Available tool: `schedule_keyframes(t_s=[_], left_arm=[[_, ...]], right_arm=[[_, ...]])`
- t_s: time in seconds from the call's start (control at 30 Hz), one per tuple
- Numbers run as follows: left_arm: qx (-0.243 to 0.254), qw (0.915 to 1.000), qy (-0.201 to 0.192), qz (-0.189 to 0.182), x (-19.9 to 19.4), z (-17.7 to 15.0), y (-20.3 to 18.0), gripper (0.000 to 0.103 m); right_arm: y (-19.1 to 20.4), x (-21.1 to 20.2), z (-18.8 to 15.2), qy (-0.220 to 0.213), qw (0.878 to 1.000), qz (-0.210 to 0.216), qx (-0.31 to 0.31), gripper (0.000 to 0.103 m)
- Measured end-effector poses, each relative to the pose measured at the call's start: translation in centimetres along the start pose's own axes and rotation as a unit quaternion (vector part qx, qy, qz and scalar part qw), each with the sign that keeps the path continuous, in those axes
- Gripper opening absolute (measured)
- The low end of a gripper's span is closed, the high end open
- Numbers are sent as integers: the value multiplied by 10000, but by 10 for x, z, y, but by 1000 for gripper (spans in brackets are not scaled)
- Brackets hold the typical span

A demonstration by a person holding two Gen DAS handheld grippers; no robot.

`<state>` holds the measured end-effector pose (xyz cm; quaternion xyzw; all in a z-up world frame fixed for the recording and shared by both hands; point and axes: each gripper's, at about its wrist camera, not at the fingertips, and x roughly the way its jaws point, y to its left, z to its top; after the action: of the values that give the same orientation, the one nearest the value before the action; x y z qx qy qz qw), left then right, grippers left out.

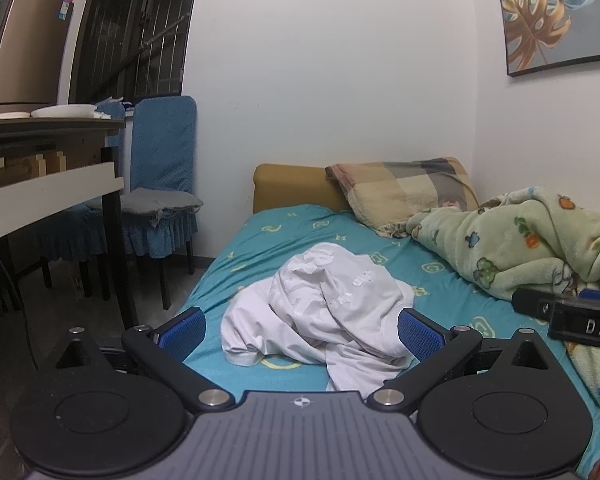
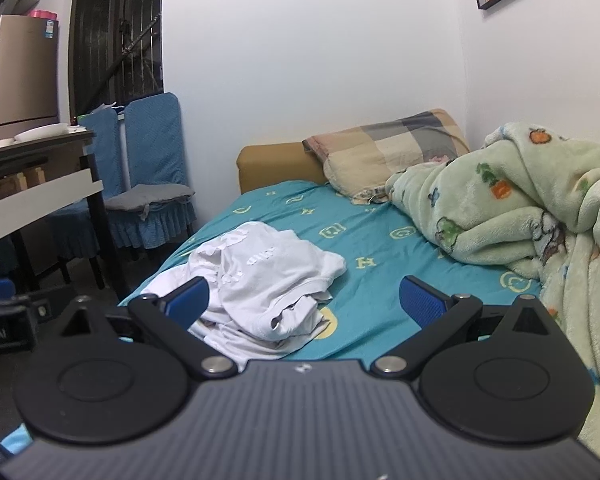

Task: Fold clothes
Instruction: 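Reach both grippers toward the crumpled white T-shirt on the bed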

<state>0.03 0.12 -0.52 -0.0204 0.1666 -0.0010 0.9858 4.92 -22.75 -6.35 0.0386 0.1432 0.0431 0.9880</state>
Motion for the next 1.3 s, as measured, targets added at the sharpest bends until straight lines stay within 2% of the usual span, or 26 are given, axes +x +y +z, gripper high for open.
schedule_keyframes(t_s=[0.1,0.2,0.23,0.37,0.5,0.67,0.83,0.97,1.07,1.17,1.23,1.27,1.3], left_arm=[[9,10000,20,24,2,-1,-2,103],[9,10000,54,27,5,-2,-4,103],[5,10000,76,23,6,-3,-5,103],[-8,9986,-102,514,7,-2,-6,103],[-43,9991,73,412,15,4,-10,103],[482,9975,439,267,43,12,-47,102],[698,9931,915,-228,93,18,-95,101],[687,9881,1268,-542,146,8,-131,101],[671,9853,1473,-552,195,-9,-150,100],[885,9819,1648,-307,239,-34,-158,95],[1150,9784,1716,-100,261,-50,-160,86],[1276,9768,1721,-27,269,-55,-159,73],[1398,9754,1704,24,275,-59,-158,65]], right_arm=[[3,0,5,-130,9997,-182,-93,103],[7,-6,14,-541,9975,-440,-150,103],[6,-7,20,-619,9972,-415,-78,103],[-2,-7,48,-853,9950,-296,416,103],[-14,0,83,-1145,9889,-268,913,103],[-50,7,115,-1328,9832,32,1249,103],[-107,15,98,-1217,9741,-113,1902,103],[-137,28,65,-865,9725,-624,2070,103],[-144,47,41,-580,9770,-799,1889,103],[-149,75,30,-130,9764,-794,2004,103],[-151,88,28,-110,9732,-743,2176,103],[-149,93,27,-133,9734,-730,2168,103],[-146,99,25,-145,9742,-724,2132,103]])
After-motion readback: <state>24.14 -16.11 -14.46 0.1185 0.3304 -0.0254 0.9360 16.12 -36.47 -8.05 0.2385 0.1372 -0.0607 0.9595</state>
